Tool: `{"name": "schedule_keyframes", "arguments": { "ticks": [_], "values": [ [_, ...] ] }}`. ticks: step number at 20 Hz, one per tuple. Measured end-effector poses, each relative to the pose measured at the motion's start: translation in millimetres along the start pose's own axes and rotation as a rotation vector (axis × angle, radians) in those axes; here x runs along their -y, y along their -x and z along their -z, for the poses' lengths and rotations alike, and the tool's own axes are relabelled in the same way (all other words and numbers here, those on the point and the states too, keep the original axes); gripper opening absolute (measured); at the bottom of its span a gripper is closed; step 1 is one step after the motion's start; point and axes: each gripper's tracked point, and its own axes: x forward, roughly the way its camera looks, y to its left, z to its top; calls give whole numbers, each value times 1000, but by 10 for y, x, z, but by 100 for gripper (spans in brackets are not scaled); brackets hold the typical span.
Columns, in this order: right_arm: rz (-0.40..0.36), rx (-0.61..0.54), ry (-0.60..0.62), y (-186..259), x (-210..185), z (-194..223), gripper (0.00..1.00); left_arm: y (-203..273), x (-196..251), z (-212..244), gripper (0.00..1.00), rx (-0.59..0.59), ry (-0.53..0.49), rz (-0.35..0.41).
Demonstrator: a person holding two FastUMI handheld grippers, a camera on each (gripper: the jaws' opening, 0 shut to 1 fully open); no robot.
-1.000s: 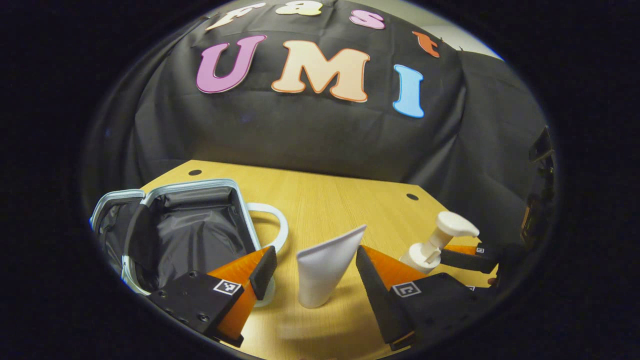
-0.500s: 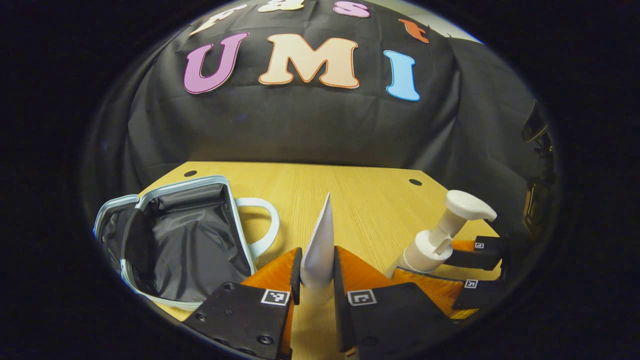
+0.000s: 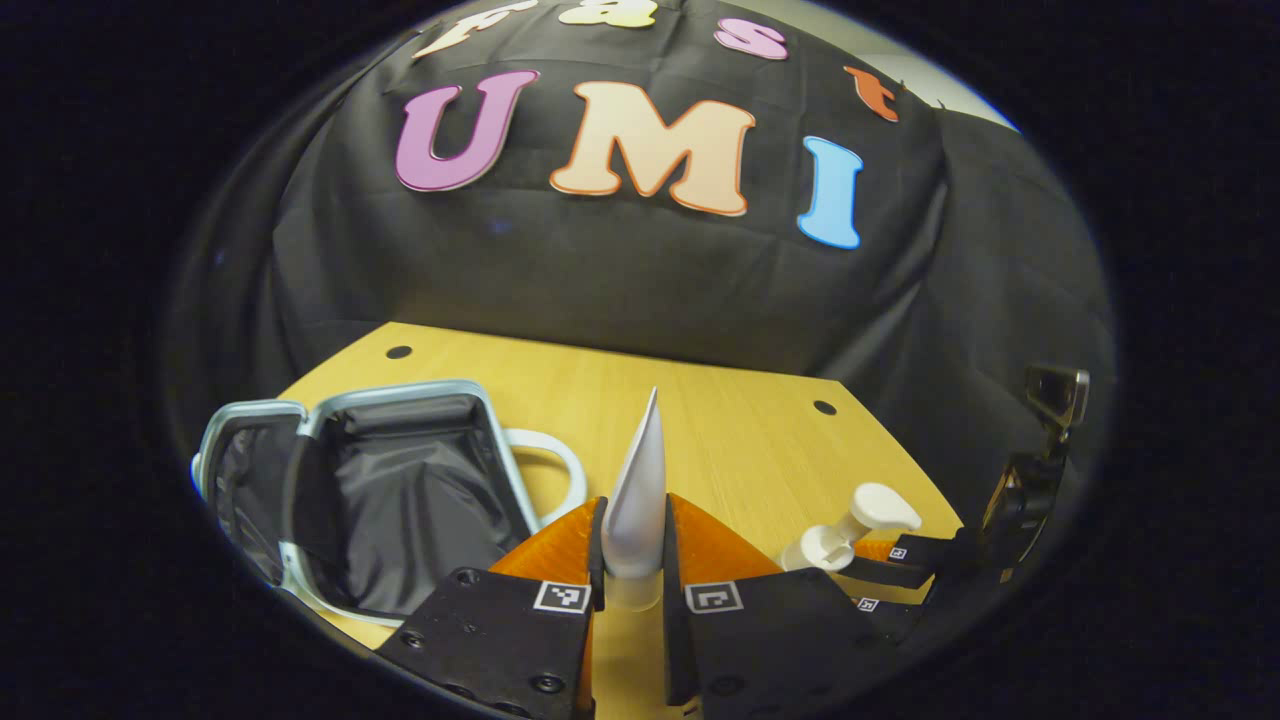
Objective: First open the suitcase, pack the skin care products into it, and then close the suitcase.
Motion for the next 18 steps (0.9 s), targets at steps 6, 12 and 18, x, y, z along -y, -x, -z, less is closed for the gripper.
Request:
{"name": "schedule_keyframes", "arguments": {
  "ticks": [6,12,18],
  "values": [
    [15,-9,-14,223,-66,-312,61,173,-974,-268,20,-99,44,-128],
    [45,-14,-63,284,-478,-602,61,-32,-1507,281,22,-343,7,-116],
    [24,-5,-73,154,-1161,-972,58,-108,-1688,682,21,-550,98,-29]
  ]
}}
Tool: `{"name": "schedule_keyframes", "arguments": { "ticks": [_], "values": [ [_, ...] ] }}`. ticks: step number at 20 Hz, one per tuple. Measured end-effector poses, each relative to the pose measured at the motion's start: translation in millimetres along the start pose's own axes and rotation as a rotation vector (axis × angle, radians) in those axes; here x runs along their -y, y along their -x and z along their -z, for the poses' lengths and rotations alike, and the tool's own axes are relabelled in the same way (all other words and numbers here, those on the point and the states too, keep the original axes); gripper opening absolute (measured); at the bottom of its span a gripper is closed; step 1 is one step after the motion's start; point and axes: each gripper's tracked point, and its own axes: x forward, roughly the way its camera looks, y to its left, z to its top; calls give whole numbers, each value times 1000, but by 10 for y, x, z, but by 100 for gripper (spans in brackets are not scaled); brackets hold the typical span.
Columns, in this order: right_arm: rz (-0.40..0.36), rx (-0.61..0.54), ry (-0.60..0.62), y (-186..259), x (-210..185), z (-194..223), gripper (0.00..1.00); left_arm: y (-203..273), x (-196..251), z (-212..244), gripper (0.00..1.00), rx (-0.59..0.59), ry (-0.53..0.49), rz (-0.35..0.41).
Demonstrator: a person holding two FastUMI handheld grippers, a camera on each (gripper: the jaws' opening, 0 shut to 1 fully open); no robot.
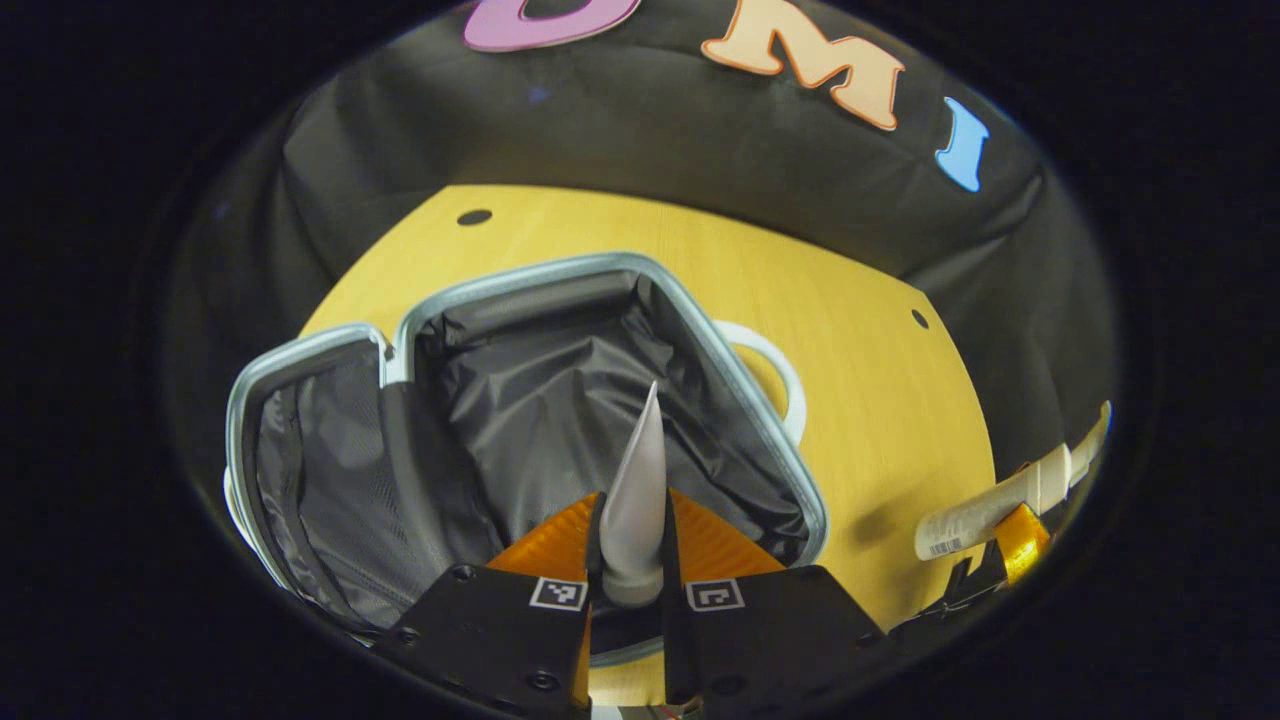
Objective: First open the suitcase, pack the skin care products into it, and then close the suitcase.
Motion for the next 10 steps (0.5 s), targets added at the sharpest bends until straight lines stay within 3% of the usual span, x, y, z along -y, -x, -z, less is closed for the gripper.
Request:
{"name": "schedule_keyframes", "arguments": {
  "ticks": [5,8,10],
  "values": [
    [-39,-18,-2,-233,-522,-152,58,-49,-150,-5,31,-38,48,69],
    [-56,-23,32,-413,-743,-237,58,30,-246,-98,84,-10,71,82],
    [-74,-29,42,-532,-874,-237,58,167,-300,-184,94,25,87,100]
  ]
}}
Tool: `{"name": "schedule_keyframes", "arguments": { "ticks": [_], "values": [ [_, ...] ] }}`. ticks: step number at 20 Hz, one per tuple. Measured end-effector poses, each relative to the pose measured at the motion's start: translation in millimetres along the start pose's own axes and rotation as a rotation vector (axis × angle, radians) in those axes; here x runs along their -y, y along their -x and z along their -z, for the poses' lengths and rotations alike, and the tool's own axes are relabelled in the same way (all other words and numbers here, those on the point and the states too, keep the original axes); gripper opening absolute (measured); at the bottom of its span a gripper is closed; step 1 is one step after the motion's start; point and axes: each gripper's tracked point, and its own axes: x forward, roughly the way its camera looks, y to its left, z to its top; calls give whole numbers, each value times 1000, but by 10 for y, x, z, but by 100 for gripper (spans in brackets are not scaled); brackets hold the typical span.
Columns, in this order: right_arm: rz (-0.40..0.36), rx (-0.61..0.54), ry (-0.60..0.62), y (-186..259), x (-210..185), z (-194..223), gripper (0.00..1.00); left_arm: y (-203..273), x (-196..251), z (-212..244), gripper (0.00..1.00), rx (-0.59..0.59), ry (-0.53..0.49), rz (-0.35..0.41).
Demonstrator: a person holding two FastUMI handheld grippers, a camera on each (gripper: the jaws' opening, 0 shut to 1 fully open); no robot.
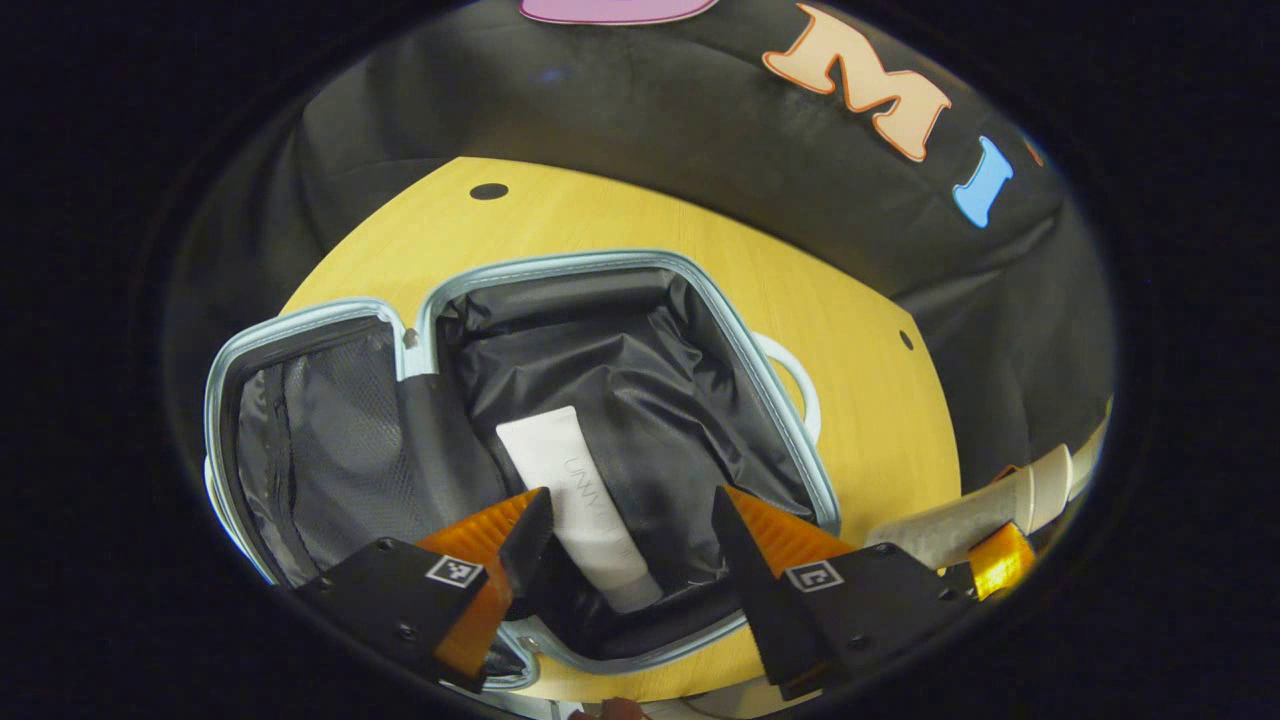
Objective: First open the suitcase, pack the skin care products into it, and then close the suitcase.
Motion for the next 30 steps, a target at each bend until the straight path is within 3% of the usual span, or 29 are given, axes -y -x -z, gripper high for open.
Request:
{"name": "schedule_keyframes", "arguments": {
  "ticks": [4,12,16,19,21,28,30],
  "values": [
    [-27,-58,-21,-317,-185,88,61,397,-243,-219,97,86,27,-6],
    [7,-274,-9,-789,-205,708,61,1555,-1477,-279,94,233,195,-195],
    [28,-331,-7,-996,-175,914,58,2098,-2103,-116,99,314,326,-288],
    [23,-341,-37,-1117,-206,905,61,2287,-2625,219,96,308,402,-396],
    [27,-358,-40,-1219,-199,973,58,2356,-2860,372,97,308,460,-426],
    [57,-363,-29,-1330,-119,1062,59,2166,-3224,645,94,302,593,-399],
    [56,-328,-59,-1305,-133,934,74,2101,-3297,725,97,287,606,-399]
  ]
}}
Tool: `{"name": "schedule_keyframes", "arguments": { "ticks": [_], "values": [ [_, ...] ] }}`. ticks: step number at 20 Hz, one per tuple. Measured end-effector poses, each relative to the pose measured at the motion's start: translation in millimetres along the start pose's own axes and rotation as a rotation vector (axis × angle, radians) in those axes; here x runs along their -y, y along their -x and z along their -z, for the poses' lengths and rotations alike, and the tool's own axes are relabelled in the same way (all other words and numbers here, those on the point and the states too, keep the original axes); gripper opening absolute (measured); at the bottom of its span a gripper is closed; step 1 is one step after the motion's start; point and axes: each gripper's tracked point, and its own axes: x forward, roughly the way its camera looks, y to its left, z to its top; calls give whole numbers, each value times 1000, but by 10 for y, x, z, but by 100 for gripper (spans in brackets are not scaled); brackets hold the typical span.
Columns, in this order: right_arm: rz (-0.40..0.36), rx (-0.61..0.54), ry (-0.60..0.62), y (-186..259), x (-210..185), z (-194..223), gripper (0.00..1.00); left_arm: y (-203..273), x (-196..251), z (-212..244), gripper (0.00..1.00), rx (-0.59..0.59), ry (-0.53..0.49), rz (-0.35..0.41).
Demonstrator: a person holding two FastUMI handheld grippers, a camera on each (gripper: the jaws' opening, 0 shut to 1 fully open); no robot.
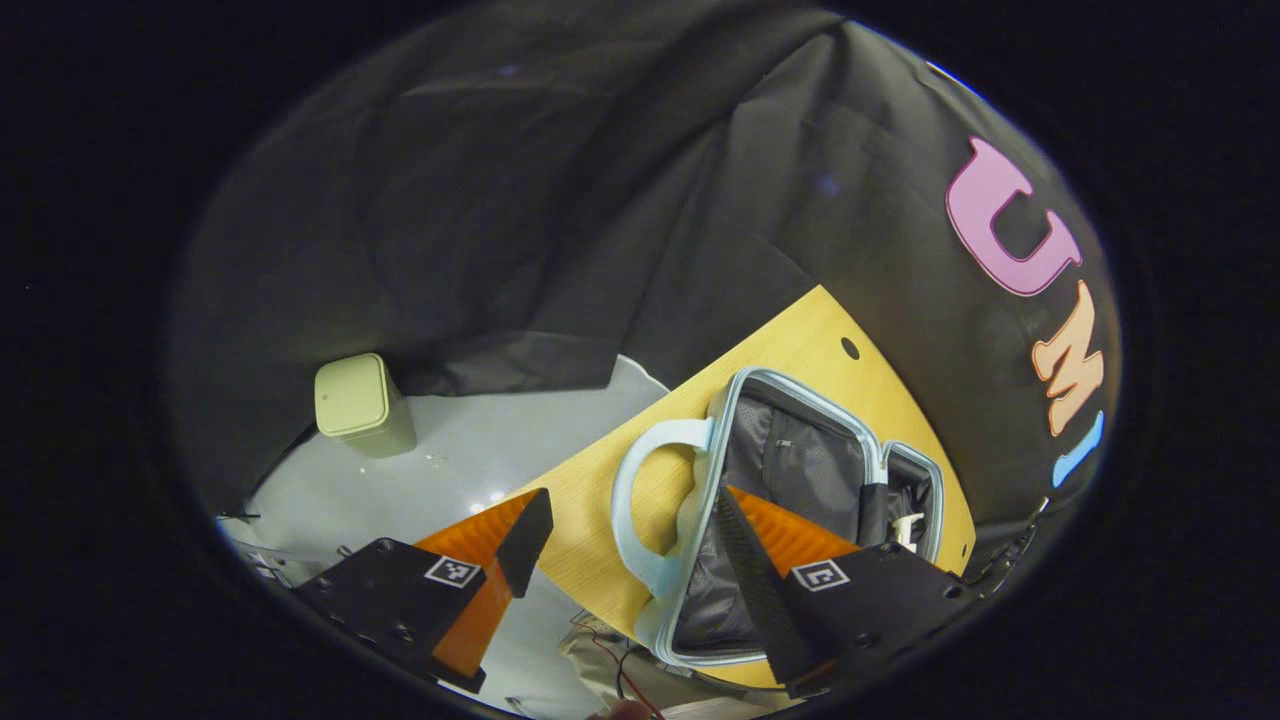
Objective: First open the suitcase, pack the skin care products into it, and then close the suitcase.
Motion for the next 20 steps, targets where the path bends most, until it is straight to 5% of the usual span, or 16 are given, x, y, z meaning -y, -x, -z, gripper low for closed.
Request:
{"name": "schedule_keyframes", "arguments": {
  "ticks": [2,8,13,16,20],
  "values": [
    [-7,54,-25,119,20,-162,94,-90,5,18,97,-16,14,0],
    [29,252,-65,885,327,-627,94,-397,22,164,95,-84,79,32],
    [133,324,-90,1463,730,-637,98,-530,112,206,82,-98,120,97],
    [209,318,-88,1682,987,-529,98,-611,122,257,61,-117,139,119],
    [253,303,-91,1809,1164,-403,98,-615,35,253,9,-119,166,120]
  ]
}}
